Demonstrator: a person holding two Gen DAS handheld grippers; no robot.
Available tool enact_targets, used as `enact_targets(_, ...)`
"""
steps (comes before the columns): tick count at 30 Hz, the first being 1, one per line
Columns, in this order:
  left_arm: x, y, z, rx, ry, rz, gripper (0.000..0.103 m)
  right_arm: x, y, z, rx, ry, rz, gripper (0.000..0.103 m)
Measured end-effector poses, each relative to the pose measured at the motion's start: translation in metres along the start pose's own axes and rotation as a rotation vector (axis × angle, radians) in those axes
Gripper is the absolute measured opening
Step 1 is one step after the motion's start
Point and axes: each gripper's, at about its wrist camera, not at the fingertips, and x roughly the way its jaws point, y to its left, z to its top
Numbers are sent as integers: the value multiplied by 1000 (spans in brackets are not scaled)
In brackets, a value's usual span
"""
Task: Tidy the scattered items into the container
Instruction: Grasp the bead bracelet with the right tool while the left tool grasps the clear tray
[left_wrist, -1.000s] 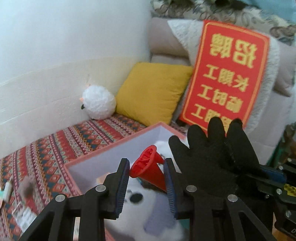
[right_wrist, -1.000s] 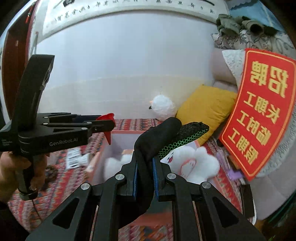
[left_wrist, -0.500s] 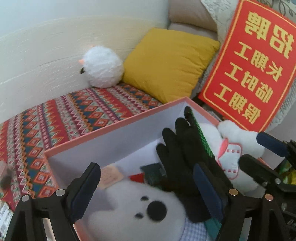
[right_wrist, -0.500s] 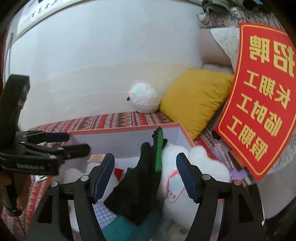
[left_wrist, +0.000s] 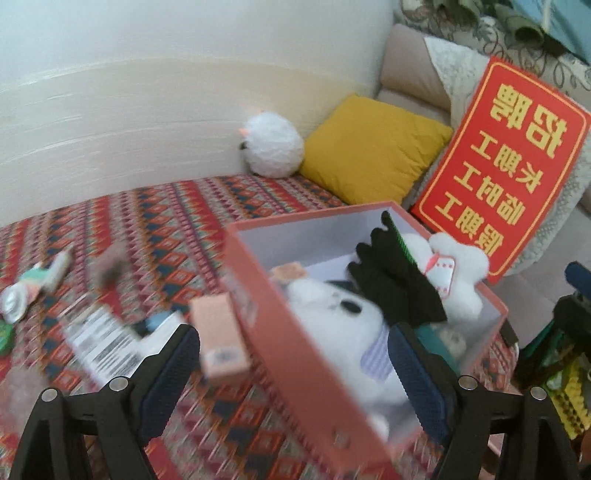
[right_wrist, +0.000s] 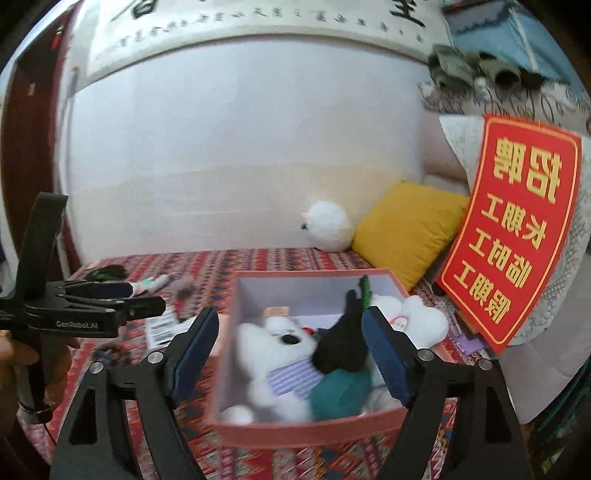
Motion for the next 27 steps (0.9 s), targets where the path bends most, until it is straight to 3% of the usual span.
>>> enact_targets(8, -77, 57, -56, -48, -16, 87, 88, -38, 101, -19, -96, 2, 118, 88)
enact_targets(16, -127, 158, -109, -182, -7, 246, 88, -12, 201, -43, -196, 65, 257, 88)
enact_targets(23, -108, 215, -127, -259, 47, 306, 88, 35, 281, -63, -287, 142, 375, 88)
enact_targets(27, -90, 242, -134, -291, 81, 331, 88, 71, 315, -76, -350, 192, 396, 81)
